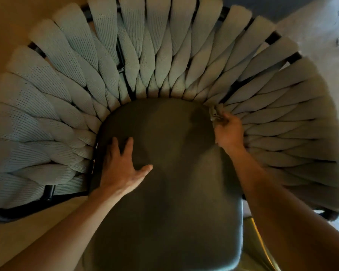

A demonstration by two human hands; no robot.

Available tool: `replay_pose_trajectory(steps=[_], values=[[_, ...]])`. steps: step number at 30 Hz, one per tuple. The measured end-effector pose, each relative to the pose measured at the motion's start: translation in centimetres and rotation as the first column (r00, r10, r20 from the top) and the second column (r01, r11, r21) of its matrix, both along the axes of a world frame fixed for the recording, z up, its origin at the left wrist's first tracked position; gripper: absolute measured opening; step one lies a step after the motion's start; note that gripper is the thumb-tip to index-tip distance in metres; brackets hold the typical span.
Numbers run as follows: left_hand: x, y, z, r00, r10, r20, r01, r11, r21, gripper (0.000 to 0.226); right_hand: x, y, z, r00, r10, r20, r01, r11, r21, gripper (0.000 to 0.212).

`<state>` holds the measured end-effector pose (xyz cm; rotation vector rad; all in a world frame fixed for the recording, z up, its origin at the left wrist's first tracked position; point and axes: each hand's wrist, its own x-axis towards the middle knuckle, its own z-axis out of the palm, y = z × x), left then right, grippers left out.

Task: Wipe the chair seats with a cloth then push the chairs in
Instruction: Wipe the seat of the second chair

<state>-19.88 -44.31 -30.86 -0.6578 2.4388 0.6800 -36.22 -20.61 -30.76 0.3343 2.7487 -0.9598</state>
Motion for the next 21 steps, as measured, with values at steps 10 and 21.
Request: replay_pose_trajectory(steps=[10, 21], values=[[8.2, 6.3, 14.1, 0.977, 0.058, -0.203, 0.066, 0.831, 0.552, 0.054, 16.5, -0.6, 13.2, 0.948, 0.128, 0.291, 0.0, 0.915, -0.404, 0.019], [18.8, 1.5, 24.6, 0.906, 0.406, -0.122, -0.214, 0.687, 0.695, 0.012, 27.9, -6.8, 24.1, 0.592, 0.677, 0.436, -0.321, 0.695, -0.643, 0.031]])
